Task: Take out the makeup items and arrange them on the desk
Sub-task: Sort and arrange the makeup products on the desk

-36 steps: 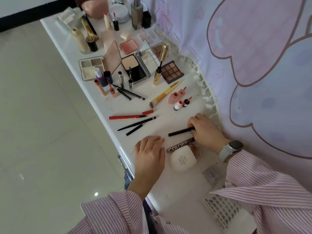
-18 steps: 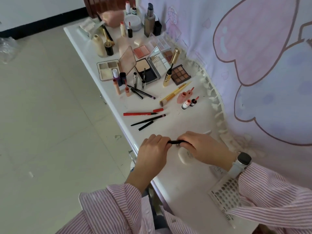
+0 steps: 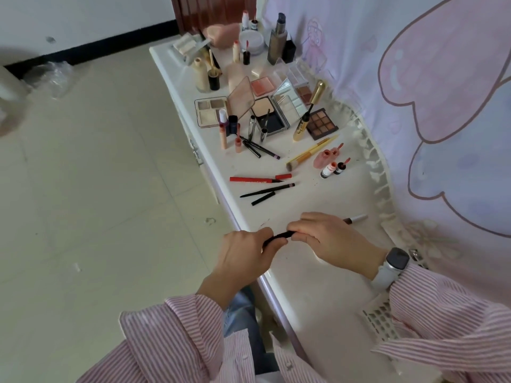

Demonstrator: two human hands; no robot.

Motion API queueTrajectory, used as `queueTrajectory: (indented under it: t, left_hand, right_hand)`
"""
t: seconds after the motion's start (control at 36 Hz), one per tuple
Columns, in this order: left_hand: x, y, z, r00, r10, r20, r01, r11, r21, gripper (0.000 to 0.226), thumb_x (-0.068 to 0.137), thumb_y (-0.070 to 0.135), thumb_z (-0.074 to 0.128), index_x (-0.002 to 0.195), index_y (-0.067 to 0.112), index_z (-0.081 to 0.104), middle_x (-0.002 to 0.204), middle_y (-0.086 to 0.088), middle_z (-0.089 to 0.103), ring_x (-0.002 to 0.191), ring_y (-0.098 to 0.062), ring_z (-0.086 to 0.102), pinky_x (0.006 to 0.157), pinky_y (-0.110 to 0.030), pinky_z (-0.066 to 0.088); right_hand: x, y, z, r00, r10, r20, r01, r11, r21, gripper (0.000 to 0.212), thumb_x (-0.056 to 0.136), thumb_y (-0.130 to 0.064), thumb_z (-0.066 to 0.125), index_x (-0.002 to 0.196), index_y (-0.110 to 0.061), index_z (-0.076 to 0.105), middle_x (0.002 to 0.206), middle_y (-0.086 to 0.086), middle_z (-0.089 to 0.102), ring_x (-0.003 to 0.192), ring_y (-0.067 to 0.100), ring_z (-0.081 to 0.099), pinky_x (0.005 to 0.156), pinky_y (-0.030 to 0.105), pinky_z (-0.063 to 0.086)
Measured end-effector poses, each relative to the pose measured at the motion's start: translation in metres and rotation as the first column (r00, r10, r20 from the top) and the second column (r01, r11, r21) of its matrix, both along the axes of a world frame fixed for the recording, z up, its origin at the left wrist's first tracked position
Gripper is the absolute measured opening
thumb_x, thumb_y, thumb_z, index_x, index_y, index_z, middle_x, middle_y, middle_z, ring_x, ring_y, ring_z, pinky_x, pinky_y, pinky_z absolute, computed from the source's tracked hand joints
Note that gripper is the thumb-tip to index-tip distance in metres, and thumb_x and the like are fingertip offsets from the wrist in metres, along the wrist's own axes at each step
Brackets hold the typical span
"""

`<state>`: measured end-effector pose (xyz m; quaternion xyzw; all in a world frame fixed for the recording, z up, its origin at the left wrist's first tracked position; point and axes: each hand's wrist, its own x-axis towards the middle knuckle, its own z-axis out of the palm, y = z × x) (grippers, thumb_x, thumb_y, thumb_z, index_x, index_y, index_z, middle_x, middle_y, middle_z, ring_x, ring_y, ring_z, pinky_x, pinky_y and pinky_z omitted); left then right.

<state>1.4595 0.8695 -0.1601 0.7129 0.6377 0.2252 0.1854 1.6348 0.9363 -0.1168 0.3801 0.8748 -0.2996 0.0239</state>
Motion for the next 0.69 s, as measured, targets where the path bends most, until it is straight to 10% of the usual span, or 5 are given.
queueTrajectory:
  t: [0.25,0.44,0.69]
  left_hand:
    - [-0.006,0.002,0.011,1.000,0.031,-0.006,-0.031,0.936,-0.351,0.056,0.085,0.065,0.042,0.120,0.021,0.043,0.094,0.005,0.061,0.084,-0.016,0.060,0.074,-0.029,0.045]
    - [0.006,0.005,-0.012,0.927,0.261,0.271,-0.139,0.907,-0.397,0.012,0.098,0.011,0.033,0.108,0.008,0.039,0.063,-0.003,0.050,0.053,-0.018,0.044,0.046,-0.025,0.030]
    - [0.049,0.048,-0.028,0.971,0.193,0.144,-0.163,0.967,-0.197,0.020,0.097,0.012,0.042,0.111,0.011,0.055,0.105,-0.002,0.062,0.096,-0.020,0.054,0.086,-0.028,0.036]
  right_hand:
    - [0.023,0.013,-0.005,0.993,-0.089,0.077,0.091,0.995,-0.036,0.025,0.097,-0.016,0.041,0.116,-0.016,0.057,0.093,-0.011,0.046,0.092,0.008,0.045,0.082,0.024,0.039]
    - [0.055,0.032,-0.026,0.857,-0.508,0.089,0.502,0.861,0.079,0.026,0.093,-0.019,0.044,0.114,-0.012,0.056,0.090,0.005,0.064,0.083,0.022,0.058,0.073,0.036,0.047]
    - [0.051,0.058,-0.051,0.730,-0.682,0.043,0.675,0.729,0.119,0.027,0.089,-0.013,0.052,0.112,-0.004,0.064,0.104,0.017,0.056,0.103,0.032,0.049,0.093,0.039,0.040]
